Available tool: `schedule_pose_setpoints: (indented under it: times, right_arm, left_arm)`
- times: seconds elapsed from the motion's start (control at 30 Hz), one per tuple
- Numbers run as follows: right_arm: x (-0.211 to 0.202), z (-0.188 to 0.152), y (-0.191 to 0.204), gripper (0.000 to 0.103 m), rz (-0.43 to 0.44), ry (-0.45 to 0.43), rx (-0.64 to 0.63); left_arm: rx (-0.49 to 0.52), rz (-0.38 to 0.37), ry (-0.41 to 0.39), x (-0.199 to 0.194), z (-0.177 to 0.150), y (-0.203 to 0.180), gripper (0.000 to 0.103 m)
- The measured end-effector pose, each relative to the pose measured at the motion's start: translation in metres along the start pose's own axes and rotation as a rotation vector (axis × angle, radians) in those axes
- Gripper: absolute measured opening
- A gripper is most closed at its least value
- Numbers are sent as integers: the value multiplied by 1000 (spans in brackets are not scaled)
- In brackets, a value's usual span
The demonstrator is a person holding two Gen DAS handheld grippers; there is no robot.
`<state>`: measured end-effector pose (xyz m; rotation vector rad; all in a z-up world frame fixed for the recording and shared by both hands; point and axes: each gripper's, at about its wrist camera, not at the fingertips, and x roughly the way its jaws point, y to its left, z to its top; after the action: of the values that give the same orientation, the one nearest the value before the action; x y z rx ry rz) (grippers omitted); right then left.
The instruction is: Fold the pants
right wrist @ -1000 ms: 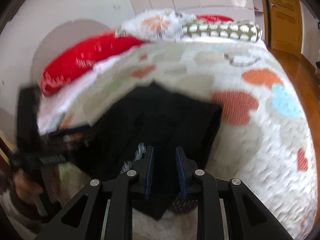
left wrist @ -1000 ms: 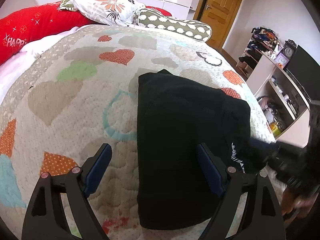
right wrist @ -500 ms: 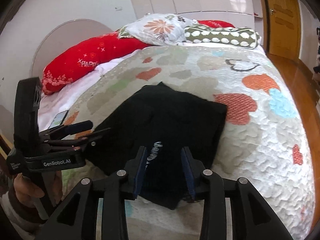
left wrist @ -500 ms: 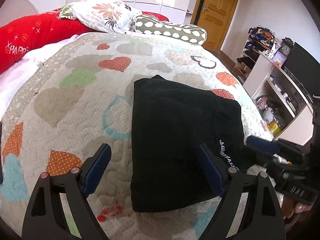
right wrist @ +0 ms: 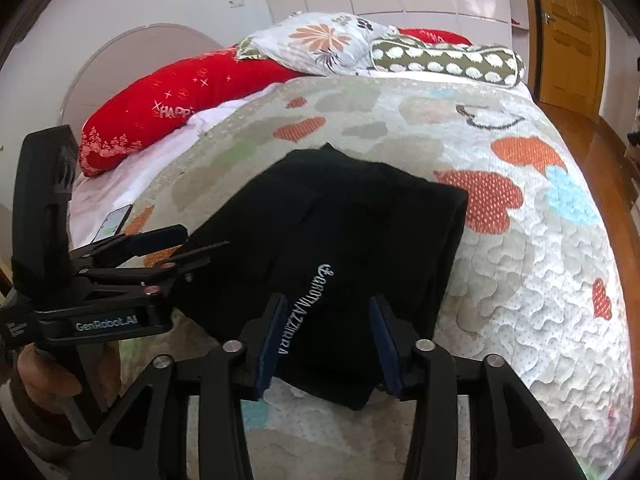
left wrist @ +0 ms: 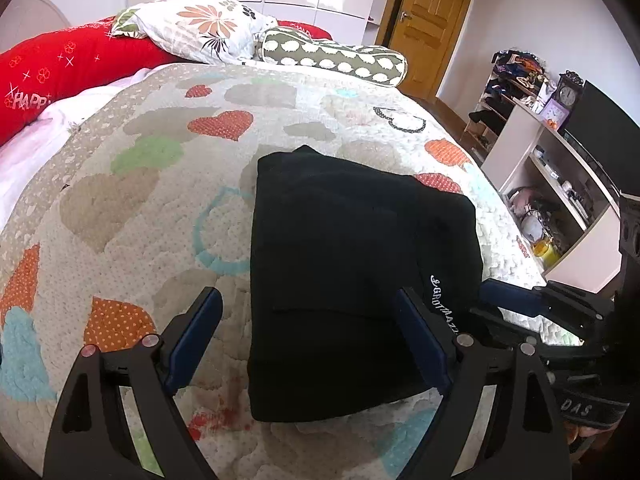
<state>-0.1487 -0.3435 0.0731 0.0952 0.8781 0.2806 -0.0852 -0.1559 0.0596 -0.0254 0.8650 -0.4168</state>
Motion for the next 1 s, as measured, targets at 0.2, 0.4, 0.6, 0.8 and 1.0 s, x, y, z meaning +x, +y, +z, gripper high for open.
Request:
schedule_pose_setpoints:
  times: [0.2,0.4,0.6,0.8,1.0]
  right_arm:
    - [9,-9,-3,48,7,23,0]
    - [-3,2,-8,53,23,-6,20]
    - [-10,13,-20,60,51,-48,71]
    - [-3,15,-21,65,52,-35,84]
    - [-3,18,-20,73,59,-42,96]
  left_arm:
    - [4,6,22,8,-1,-2,88]
    - [4,4,28,8,3,-4,88]
    - [7,11,14,3,9,-1,88]
    - [-1,9,26,5,11,0,88]
    - [-10,-5,33,6,14,2,88]
